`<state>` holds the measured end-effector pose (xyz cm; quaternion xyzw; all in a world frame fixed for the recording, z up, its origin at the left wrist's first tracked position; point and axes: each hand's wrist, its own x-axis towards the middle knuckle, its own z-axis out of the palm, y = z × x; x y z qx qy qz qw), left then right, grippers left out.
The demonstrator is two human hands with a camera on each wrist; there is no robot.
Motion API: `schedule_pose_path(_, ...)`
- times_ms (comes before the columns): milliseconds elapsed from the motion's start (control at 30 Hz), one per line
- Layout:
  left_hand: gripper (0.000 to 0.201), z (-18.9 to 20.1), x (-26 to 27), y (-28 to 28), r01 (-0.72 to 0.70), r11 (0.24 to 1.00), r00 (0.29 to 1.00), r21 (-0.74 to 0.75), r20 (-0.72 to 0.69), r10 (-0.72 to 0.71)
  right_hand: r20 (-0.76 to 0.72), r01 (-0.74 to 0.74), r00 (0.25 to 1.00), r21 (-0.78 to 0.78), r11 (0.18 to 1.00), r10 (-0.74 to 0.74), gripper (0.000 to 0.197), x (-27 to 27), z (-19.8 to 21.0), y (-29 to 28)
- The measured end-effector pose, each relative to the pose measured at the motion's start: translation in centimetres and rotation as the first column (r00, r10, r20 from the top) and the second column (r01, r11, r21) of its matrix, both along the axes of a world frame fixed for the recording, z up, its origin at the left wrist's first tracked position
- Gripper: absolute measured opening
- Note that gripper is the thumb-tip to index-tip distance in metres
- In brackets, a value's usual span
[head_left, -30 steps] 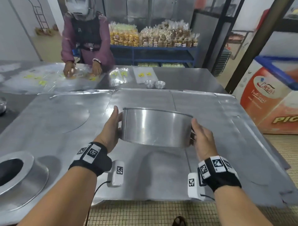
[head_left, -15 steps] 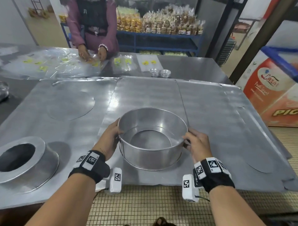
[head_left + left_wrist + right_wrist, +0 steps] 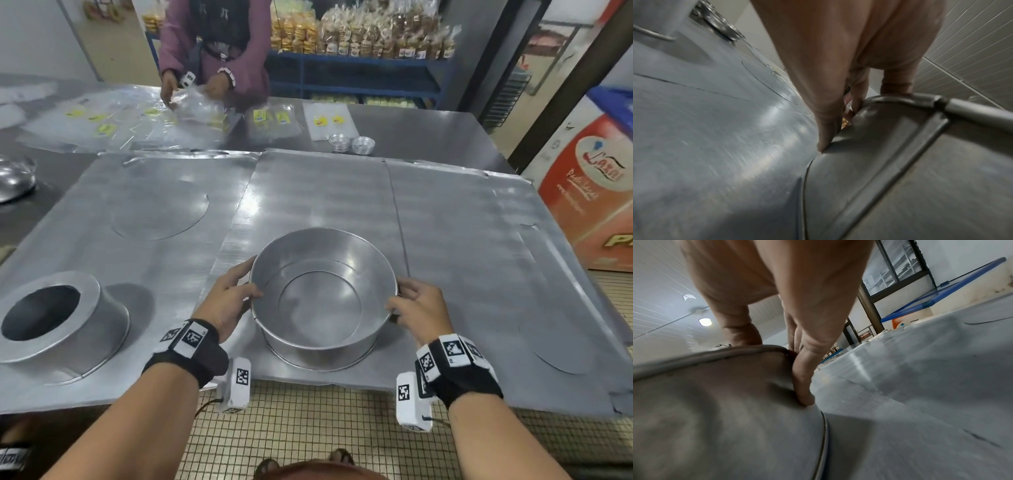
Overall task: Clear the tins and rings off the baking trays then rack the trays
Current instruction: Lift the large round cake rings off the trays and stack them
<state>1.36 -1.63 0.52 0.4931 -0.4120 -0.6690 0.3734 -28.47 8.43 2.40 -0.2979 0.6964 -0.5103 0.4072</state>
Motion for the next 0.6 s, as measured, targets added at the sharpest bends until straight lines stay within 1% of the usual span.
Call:
schedule_pose_path(100,0.069,0.0,-0.1,0.0,0.001,1.0,1.0,-0.001,0.025,-0.001,-0.042,-0.023,0.999,0.034,0.999,0.025,0.045,-0.4,0.4,-0.3)
schedule_pose_path(233,0.067,0.7,-0.3,-0.4,0.004,1.0,0.994,0.001,0.108,-0.004,-0.109,-0.092,0.989,0.104,0.99,0.103,0.034,-1.2,1.2,-1.0)
schedule_pose_path(300,0.064,1.4,-0.6,-0.6,0.018,1.0,0.984,-0.002,0.179,-0.018,-0.169,-0.136,0.972,0.161,0.978,0.163,0.031,-1.8,1.8,-1.7)
schedule_pose_path(367,0.06,2.2,-0.9,-0.9,0.062,0.998,0.962,-0.023,0.268,-0.054,-0.214,-0.191,0.946,0.235,0.953,0.243,0.031,-2.5,2.2,-2.6)
schedule_pose_path(433,0.056,2.9,-1.3,-1.3,0.114,0.992,0.917,-0.053,0.39,-0.085,-0.26,-0.264,0.898,0.328,0.907,0.355,0.027,-3.1,2.4,-3.8)
schedule_pose_path(467,0.053,3.2,-1.5,-1.6,0.155,0.986,0.871,-0.069,0.48,-0.103,-0.3,-0.3,0.853,0.385,0.873,0.426,0.023,-3.4,2.6,-4.5)
schedule_pose_path(500,0.049,3.4,-1.6,-2.1,0.211,0.974,0.8,-0.081,0.587,-0.124,-0.346,-0.325,0.802,0.433,0.841,0.487,0.021,-3.5,2.7,-5.2)
schedule_pose_path(567,0.036,4.1,-2.0,-3.0,0.311,0.949,0.6,-0.053,0.785,-0.153,-0.428,-0.338,0.7,0.507,0.793,0.572,0.018,-3.4,3.2,-6.3)
schedule_pose_path(600,0.029,4.6,-2.2,-3.3,0.336,0.942,0.506,-0.021,0.847,-0.162,-0.466,-0.334,0.649,0.536,0.776,0.601,0.019,-3.3,3.4,-6.8)
